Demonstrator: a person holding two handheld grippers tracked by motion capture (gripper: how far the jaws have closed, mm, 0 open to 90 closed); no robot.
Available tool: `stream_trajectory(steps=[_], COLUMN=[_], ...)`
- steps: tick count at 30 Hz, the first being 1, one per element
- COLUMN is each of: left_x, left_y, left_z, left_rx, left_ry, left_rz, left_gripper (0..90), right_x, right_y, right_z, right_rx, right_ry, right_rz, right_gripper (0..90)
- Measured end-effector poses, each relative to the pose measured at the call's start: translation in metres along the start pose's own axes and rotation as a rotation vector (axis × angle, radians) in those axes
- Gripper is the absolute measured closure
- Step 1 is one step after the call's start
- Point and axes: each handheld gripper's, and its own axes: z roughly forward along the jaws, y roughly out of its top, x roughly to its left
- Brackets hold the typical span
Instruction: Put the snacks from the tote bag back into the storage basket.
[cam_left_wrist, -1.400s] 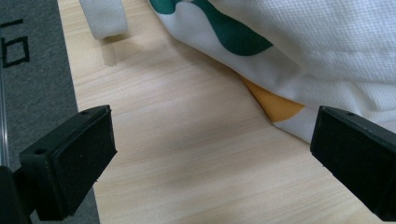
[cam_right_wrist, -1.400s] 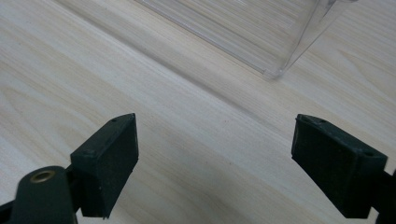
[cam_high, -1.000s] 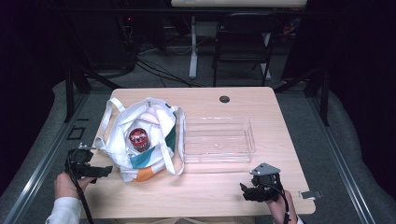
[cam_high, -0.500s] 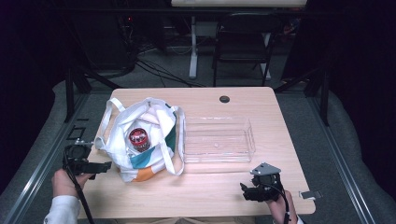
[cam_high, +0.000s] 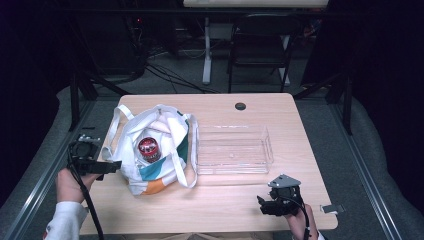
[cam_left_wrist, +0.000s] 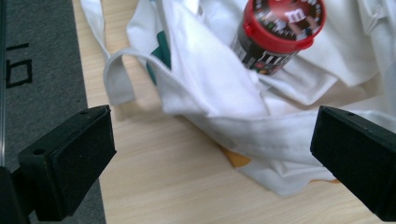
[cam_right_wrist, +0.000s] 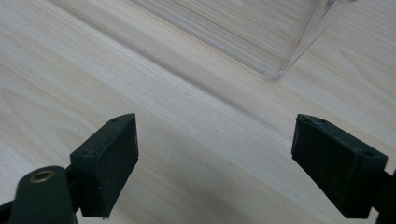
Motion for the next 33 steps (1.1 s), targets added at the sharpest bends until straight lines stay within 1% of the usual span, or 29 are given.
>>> stream_trajectory(steps=[7,13,18,19,21,24,26,29,30,32,33], left_x=[-0.013,-0.025,-0.037,-0.040,-0.044,-0.048,-0.050,-0.053,-0.054,-0.055,-0.055], left_y=[0.022,0.042,0.059,0.061,0.067,0.075,0.078,0.081,0.082,0.083,0.083], left_z=[0.007,0.016,0.031,0.034,0.039,0.047,0.052,0.062,0.067,0.072,0.075], left_rx=[0.011,0.013,0.050,0.051,0.066,0.078,0.083,0.106,0.123,0.135,0.149], left_ry=[-0.005,-0.007,-0.014,-0.014,-0.011,-0.019,-0.023,-0.028,-0.030,-0.032,-0.033], left_rz=[0.042,0.066,0.095,0.099,0.111,0.123,0.131,0.144,0.150,0.153,0.156], left_gripper=[0.1,0.1,0.1,0.1,0.0,0.1,0.1,0.1,0.1,0.2,0.2], right_x=[0.000,0.000,0.000,0.000,0.001,0.001,0.002,0.001,0.001,0.001,0.001], right_y=[0.000,0.000,0.000,-0.001,0.000,0.000,-0.001,-0.001,-0.001,-0.001,-0.001], right_z=[0.001,0.001,0.000,0.000,0.001,0.001,0.001,0.001,0.001,0.001,0.001], right_rx=[0.001,0.002,0.002,0.000,0.001,-0.001,-0.004,-0.001,0.005,0.006,0.007], right_ry=[0.002,0.001,0.001,0.000,0.001,-0.001,-0.005,-0.003,-0.004,-0.004,-0.004], right_rz=[0.007,0.003,0.001,0.002,0.001,0.000,-0.001,0.002,-0.005,-0.004,-0.005], right_gripper=[14.2,14.2,14.2,14.2,14.2,14.2,14.2,14.2,14.2,14.2,14.2])
